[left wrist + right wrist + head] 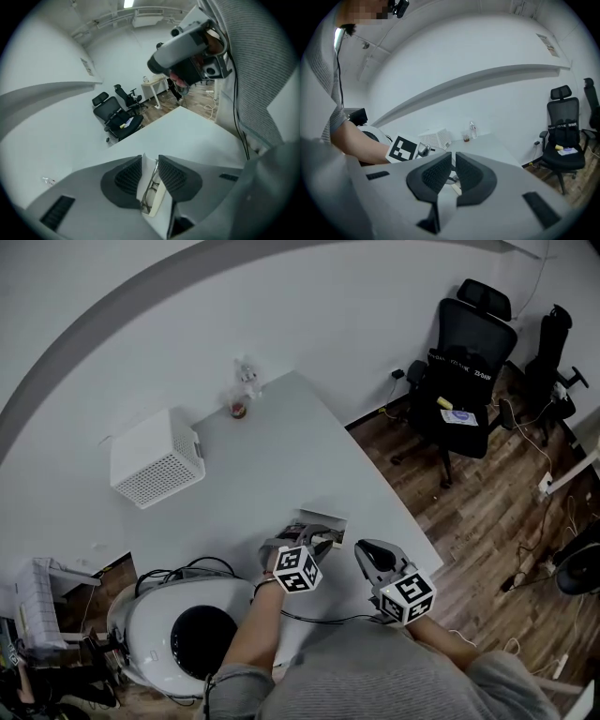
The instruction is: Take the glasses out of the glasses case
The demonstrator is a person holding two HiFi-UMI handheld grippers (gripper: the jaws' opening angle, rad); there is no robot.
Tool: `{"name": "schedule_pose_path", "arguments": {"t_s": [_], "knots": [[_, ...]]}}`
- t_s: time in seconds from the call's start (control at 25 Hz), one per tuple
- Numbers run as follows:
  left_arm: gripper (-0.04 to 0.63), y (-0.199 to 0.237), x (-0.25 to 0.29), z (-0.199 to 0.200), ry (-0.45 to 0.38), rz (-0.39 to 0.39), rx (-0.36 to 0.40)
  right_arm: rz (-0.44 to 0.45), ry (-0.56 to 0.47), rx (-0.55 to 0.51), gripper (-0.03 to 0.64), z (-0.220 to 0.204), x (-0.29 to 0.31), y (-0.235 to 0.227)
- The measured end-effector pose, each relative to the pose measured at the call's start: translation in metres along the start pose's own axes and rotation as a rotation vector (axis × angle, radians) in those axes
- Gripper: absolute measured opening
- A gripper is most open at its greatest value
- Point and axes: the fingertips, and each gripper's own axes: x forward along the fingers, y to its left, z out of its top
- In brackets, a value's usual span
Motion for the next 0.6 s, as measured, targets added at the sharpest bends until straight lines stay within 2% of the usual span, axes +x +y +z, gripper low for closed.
{"name": "schedule_pose_path", "arguments": {"t_s": [0.2, 0.6], "knots": [[0.101, -0.007, 0.025, -0.016, 0.076, -0.073, 0.109, 0.002, 0.018, -0.012, 0.017, -0.001, -0.002, 0.0], [0.101, -0.008, 0.052, -0.041, 0.182, -0.072, 0.217, 0.04, 0.033, -0.024, 0.017, -0.008, -0.003, 0.011]]}}
